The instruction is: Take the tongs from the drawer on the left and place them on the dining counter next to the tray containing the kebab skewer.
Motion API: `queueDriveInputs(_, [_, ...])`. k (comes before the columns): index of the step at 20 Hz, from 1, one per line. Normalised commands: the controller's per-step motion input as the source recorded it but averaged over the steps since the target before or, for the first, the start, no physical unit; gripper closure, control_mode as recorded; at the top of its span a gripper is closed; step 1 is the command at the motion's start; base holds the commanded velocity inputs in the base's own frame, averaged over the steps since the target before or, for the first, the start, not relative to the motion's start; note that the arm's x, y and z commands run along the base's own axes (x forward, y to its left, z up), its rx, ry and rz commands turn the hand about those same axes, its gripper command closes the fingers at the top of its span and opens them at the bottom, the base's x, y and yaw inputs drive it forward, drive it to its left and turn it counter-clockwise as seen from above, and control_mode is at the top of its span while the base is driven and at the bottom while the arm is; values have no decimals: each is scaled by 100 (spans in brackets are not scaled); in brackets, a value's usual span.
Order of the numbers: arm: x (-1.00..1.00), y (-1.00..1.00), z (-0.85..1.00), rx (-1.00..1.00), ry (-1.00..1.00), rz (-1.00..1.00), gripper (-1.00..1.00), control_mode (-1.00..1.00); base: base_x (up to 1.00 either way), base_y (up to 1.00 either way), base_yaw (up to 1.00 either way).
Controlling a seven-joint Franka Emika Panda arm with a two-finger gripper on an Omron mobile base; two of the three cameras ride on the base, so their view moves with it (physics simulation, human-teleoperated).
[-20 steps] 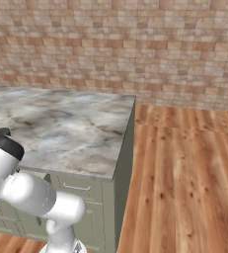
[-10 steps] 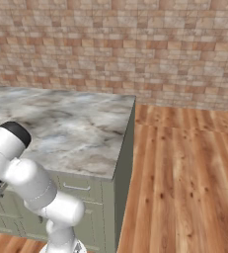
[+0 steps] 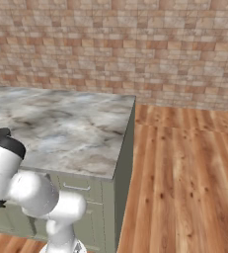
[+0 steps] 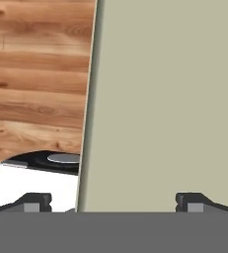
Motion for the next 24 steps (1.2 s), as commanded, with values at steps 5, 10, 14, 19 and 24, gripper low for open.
queueDriveInputs(5, [-100,-95,-43,4,-7,0,-100,-100,0,0,0])
queueDriveInputs(10, [-100,-88,-13,3,-3,0,-100,-100,0,0,0])
queueDriveInputs(14, [-100,-65,27,5,0,-1,-100,-100,0,0,0])
queueDriveInputs(19, [-100,-10,100,6,0,-11,-100,-100,0,0,0])
queueDriveInputs(24, [-73,9,100,0,4,-19,-100,-100,0,0,0])
